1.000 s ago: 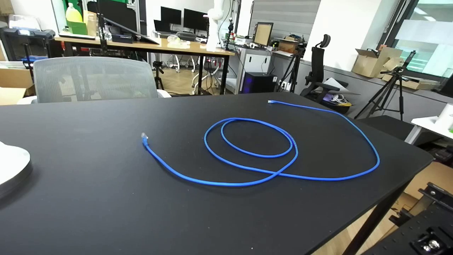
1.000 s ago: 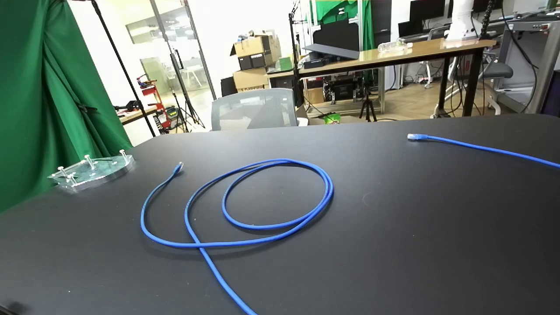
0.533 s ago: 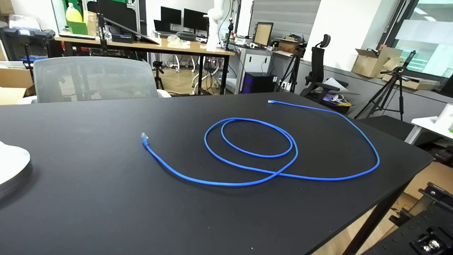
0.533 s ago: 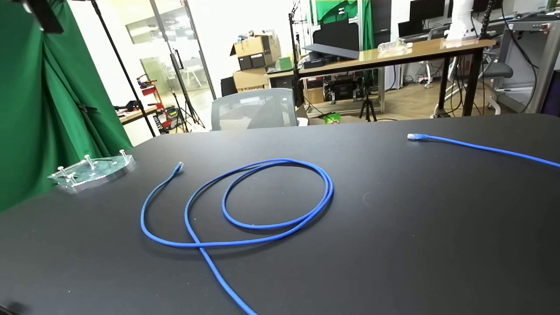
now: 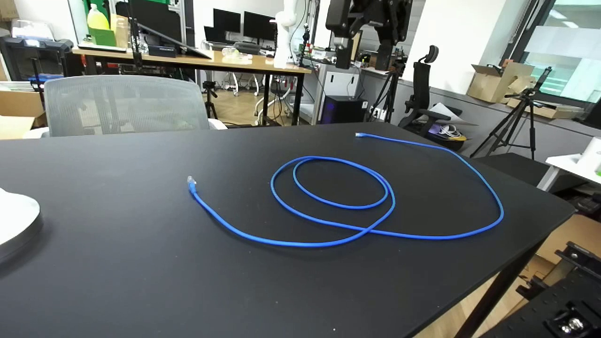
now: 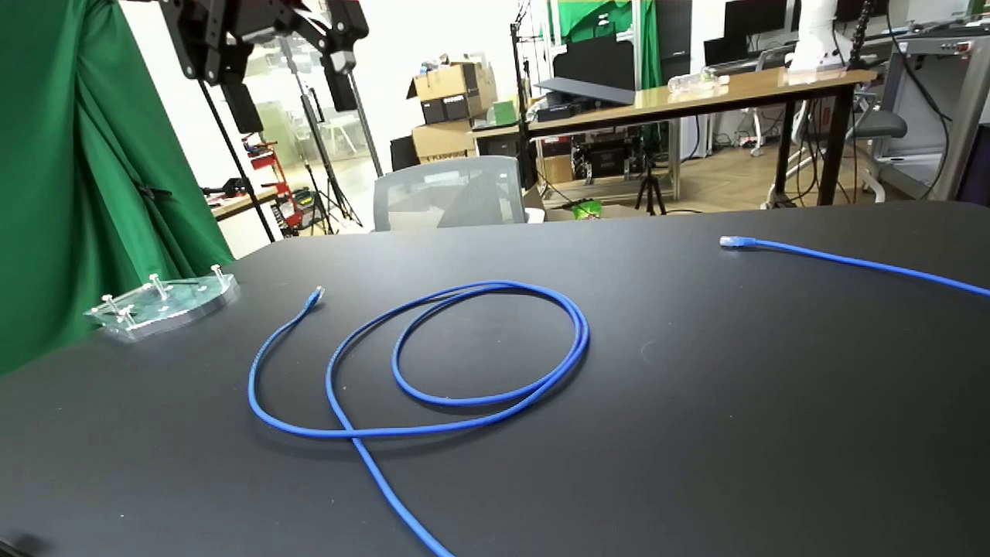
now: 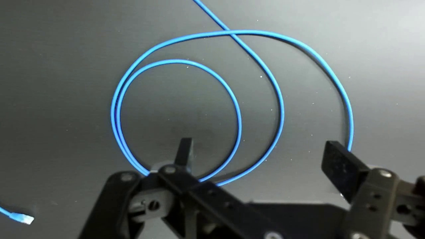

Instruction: Use the blue cable on the table to make a smaller circle

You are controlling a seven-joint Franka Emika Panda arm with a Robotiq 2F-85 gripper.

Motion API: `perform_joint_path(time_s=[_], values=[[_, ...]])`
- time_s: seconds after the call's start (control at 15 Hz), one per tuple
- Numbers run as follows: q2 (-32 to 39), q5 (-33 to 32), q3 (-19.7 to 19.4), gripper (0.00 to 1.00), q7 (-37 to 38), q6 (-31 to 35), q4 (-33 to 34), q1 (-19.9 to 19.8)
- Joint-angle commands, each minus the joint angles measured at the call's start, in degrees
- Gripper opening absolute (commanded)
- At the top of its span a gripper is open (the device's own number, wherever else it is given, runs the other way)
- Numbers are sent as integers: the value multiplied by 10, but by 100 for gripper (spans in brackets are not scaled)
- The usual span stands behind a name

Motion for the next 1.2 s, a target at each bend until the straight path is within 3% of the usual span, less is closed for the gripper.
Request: perform_joint_path(time_s=[0.0,0.2,0.73,1.0,1.13], values=[[4,0,-1,100,-2,0,2,0],[-2,0,10,100,66,52,-14,-3],[129,-82,40,100,259,210,-6,2],[192,-92,35,100,286,241,0,26],[218,-71,38,100,259,252,5,37]])
